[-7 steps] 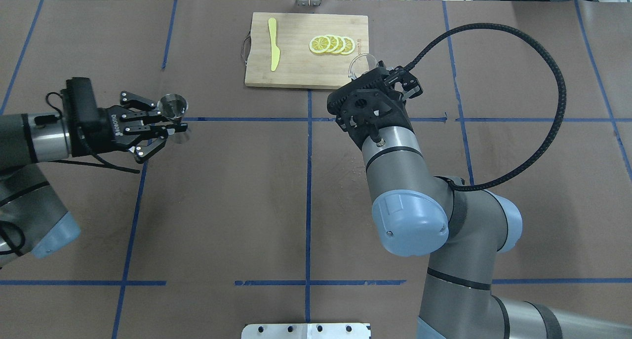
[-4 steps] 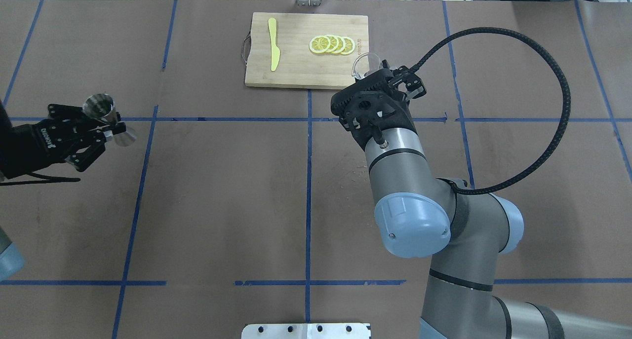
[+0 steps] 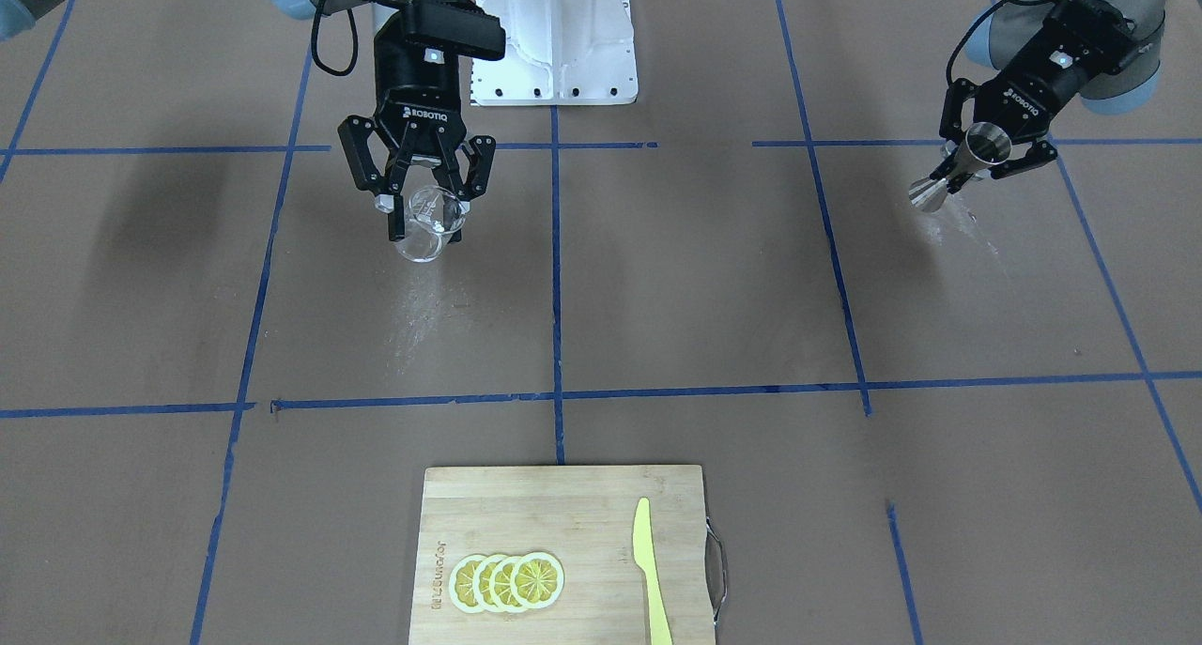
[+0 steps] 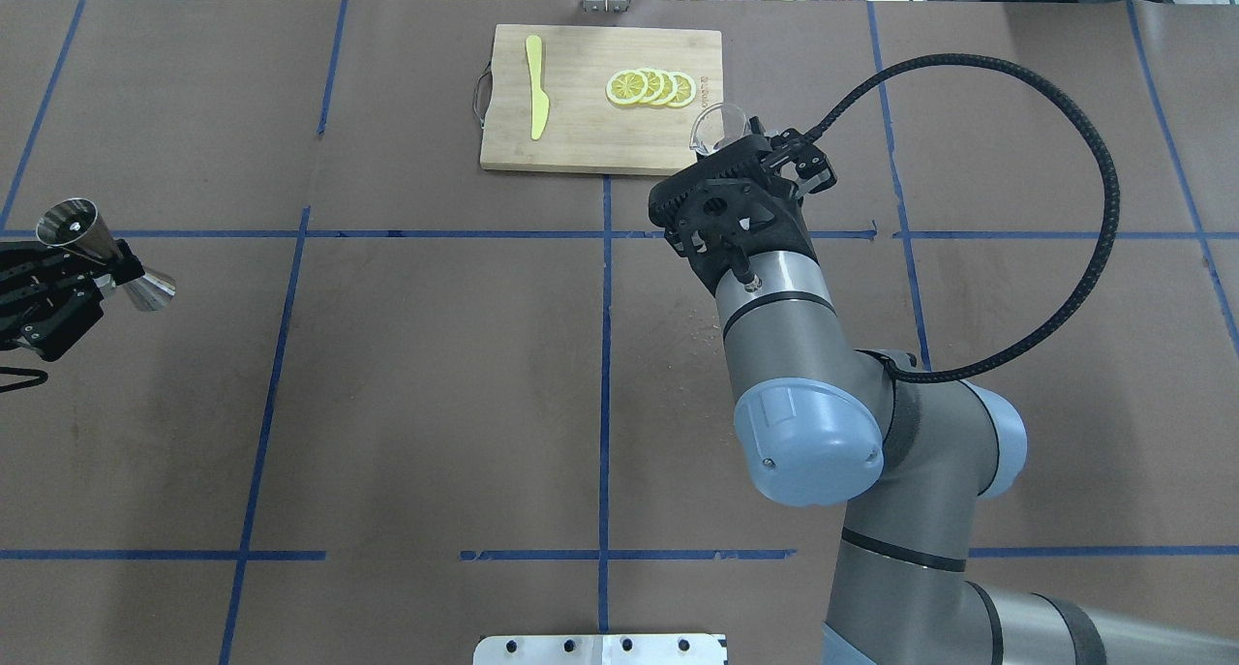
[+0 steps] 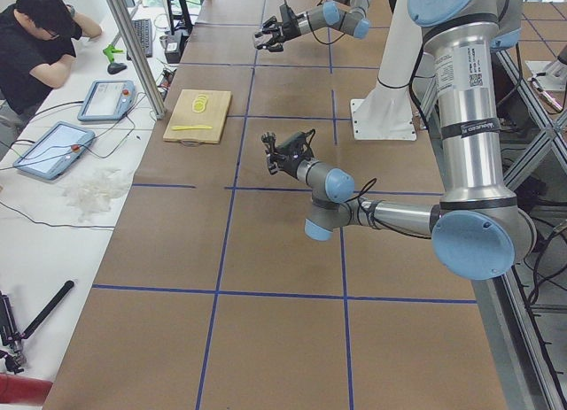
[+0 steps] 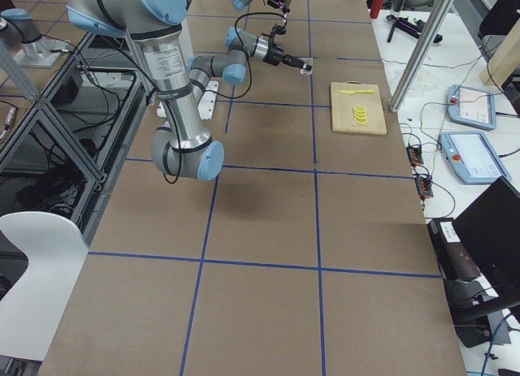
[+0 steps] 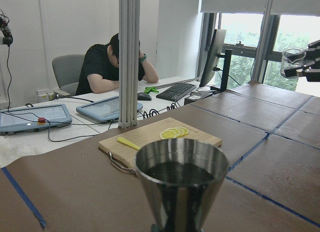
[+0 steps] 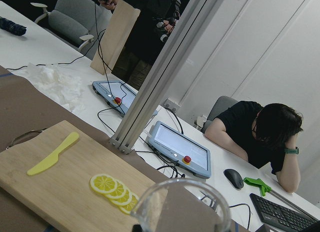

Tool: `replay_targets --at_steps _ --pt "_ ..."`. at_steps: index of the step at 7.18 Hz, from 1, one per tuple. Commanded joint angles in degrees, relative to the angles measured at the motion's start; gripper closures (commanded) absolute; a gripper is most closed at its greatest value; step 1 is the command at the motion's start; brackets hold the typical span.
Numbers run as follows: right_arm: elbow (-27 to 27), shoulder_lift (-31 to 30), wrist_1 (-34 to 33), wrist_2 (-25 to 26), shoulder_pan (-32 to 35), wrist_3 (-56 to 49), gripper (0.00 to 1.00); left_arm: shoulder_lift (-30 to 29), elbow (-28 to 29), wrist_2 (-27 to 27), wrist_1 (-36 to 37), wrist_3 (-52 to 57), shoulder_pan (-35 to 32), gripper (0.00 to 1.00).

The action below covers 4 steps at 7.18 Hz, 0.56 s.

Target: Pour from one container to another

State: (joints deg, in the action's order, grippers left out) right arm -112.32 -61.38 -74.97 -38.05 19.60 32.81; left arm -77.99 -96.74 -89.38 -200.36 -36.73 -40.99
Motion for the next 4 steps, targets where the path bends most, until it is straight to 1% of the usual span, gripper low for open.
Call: replay_targets --at_steps 1,3,4 --pt "0.0 0.0 0.1 0.0 0.0 0.0 1.00 2.0 0.1 6.8 -1.8 -1.4 5.1 1.00" --pt "-0.1 0.0 0.1 0.1 0.0 0.1 1.00 2.3 0.7 18.2 -2.1 -2.5 14.1 1.00" --pt "-0.1 -0.1 0.1 0.1 0.0 0.1 1.00 3.2 0.8 25.4 -2.9 -2.6 19.5 1.00"
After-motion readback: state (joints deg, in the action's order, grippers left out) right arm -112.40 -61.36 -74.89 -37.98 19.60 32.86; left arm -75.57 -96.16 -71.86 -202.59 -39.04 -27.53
